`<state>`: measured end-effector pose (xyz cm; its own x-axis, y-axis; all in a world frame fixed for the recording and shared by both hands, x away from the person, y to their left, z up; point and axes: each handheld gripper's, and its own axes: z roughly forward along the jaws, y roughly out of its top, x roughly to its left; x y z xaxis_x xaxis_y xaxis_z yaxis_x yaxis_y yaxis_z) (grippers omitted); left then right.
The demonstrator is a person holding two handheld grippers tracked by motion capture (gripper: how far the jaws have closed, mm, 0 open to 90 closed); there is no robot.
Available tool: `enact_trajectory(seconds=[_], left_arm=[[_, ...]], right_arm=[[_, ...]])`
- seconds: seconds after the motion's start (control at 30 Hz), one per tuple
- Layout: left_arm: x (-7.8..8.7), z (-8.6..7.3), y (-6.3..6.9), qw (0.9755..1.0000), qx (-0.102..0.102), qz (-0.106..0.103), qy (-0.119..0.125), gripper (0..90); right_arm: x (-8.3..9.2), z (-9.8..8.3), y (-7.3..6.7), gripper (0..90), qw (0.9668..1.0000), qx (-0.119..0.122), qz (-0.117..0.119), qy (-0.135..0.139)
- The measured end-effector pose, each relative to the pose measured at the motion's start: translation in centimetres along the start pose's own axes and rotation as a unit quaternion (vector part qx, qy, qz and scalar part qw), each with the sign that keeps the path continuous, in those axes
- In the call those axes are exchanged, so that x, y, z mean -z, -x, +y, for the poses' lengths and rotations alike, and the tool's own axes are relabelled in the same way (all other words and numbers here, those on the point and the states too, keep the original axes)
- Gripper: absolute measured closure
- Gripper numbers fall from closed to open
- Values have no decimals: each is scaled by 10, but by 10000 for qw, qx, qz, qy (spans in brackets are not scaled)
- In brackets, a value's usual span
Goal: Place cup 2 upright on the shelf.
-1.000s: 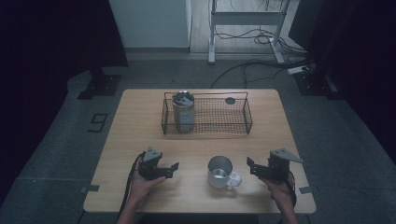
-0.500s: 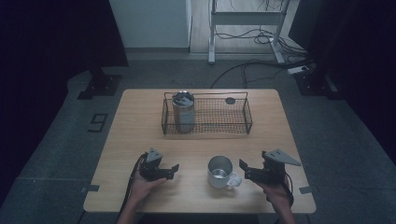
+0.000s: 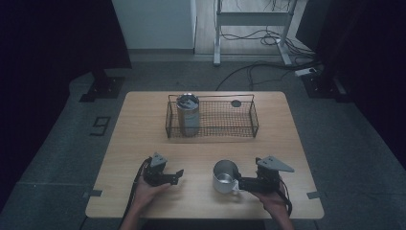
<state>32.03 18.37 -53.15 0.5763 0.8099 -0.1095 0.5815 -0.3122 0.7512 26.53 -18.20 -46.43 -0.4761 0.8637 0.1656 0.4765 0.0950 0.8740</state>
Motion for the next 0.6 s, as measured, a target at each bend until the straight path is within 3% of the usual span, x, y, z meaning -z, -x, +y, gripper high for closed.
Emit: enact_trajectory(seconds=[0.6], left_arm=[[-5, -3, -1, 9999, 12, 40, -126, 129]], right_arm=[[-15, -5, -24, 0, 9991, 203, 288, -233]])
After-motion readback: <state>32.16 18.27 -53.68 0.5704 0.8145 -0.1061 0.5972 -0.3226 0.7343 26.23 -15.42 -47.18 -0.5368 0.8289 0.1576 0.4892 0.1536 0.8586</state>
